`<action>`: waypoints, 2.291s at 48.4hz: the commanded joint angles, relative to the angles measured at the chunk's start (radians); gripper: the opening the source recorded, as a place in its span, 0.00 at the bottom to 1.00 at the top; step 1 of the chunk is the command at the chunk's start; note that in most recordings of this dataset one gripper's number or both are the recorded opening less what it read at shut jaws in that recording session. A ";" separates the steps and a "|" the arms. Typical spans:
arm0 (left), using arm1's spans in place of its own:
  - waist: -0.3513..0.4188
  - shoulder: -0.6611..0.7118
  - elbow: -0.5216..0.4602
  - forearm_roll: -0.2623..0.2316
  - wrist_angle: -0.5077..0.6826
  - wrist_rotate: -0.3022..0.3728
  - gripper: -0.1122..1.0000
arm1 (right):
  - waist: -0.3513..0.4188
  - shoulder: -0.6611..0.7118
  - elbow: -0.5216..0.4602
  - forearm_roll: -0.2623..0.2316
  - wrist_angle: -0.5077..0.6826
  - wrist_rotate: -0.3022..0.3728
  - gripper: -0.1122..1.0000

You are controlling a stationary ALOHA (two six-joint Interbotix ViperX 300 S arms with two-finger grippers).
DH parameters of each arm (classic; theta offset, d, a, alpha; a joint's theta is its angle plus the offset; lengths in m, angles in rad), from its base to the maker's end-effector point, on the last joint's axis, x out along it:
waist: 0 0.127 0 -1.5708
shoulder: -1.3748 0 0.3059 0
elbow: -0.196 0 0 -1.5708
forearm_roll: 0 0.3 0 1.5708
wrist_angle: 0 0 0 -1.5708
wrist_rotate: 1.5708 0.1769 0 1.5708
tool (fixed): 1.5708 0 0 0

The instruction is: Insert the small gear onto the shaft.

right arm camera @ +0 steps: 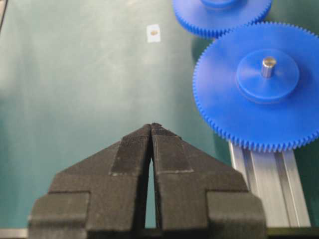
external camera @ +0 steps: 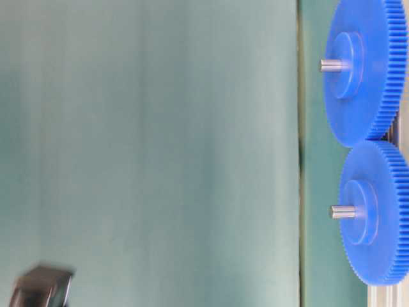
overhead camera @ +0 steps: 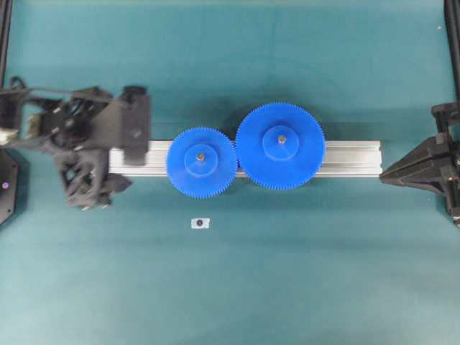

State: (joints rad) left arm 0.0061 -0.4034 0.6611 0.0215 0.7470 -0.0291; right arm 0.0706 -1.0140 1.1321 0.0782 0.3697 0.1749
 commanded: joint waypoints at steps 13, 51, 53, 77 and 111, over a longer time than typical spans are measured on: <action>-0.012 -0.135 0.034 0.002 -0.092 -0.023 0.83 | -0.003 -0.057 0.011 0.002 -0.002 0.009 0.16; -0.028 -0.264 0.143 0.002 -0.186 -0.041 0.83 | -0.017 -0.107 0.044 -0.003 -0.037 0.008 0.16; -0.028 -0.264 0.144 0.002 -0.192 -0.041 0.83 | -0.020 -0.117 0.049 -0.003 -0.041 0.008 0.16; -0.028 -0.276 0.160 0.002 -0.213 -0.043 0.83 | -0.041 -0.130 0.055 -0.003 -0.037 0.008 0.16; -0.028 -0.281 0.166 0.002 -0.213 -0.049 0.83 | -0.149 -0.130 0.072 -0.069 0.000 0.002 0.16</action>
State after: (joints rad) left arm -0.0184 -0.6811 0.8391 0.0215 0.5400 -0.0782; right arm -0.0706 -1.1520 1.2118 0.0107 0.3620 0.1749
